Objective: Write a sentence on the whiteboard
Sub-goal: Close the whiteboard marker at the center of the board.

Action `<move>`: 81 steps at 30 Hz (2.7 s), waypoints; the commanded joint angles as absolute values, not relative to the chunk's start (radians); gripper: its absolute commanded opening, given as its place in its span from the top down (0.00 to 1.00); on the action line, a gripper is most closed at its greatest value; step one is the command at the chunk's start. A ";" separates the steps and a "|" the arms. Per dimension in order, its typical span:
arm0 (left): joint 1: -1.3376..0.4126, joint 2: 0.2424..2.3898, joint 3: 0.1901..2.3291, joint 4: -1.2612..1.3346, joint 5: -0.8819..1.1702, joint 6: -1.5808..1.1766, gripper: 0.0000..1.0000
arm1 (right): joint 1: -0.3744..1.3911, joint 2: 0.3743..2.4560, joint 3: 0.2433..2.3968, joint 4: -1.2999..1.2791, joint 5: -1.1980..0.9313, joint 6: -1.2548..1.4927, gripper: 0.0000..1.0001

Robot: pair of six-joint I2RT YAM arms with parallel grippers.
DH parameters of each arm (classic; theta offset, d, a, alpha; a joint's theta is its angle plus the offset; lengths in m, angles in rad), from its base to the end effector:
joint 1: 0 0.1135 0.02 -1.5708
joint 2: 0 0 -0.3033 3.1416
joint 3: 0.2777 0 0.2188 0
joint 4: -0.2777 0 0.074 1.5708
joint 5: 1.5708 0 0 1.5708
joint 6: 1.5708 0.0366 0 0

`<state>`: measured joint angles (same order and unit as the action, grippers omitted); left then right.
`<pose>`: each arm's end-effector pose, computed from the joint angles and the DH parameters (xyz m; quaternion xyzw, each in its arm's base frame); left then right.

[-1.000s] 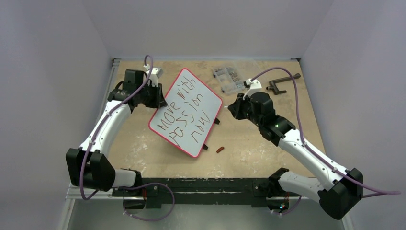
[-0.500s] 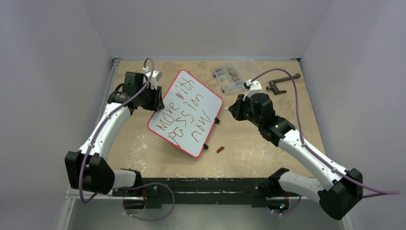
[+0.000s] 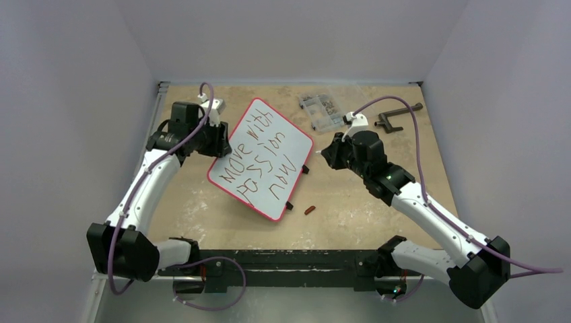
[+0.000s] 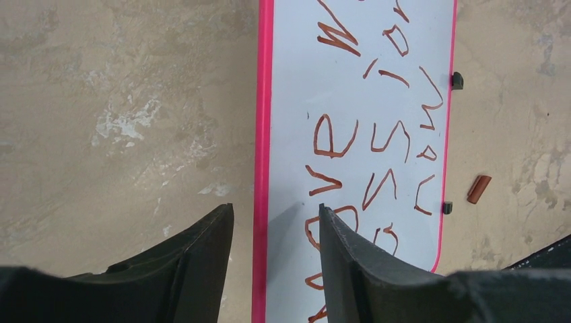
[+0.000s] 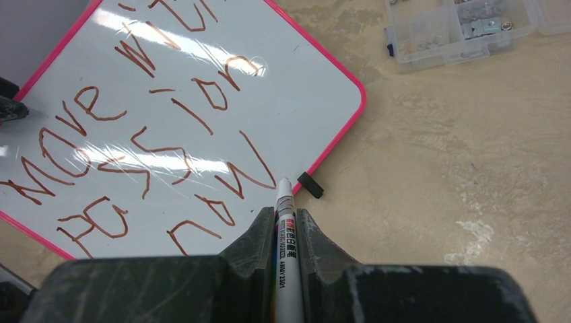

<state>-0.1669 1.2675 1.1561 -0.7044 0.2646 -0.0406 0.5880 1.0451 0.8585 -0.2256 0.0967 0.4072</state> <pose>0.2155 -0.0460 0.3596 0.1067 0.9166 -0.1598 0.3507 0.1574 0.1007 0.3515 -0.0491 0.8348 0.2255 0.4998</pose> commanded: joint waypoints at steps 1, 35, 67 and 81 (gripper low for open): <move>-0.169 1.179 1.223 -0.721 0.287 -0.028 0.51 | 0.584 1.027 0.892 -0.224 0.128 0.405 1.00; -0.957 1.415 1.224 -0.547 0.168 -0.114 0.51 | 0.575 1.004 1.253 -0.552 0.521 0.535 1.00; -1.101 1.956 1.370 -0.453 0.029 -0.188 0.61 | 0.577 0.799 1.357 -0.597 0.617 0.532 1.00; -1.124 2.010 1.329 -0.454 -0.064 -0.200 0.77 | 0.575 0.799 1.335 -0.584 0.612 0.536 1.00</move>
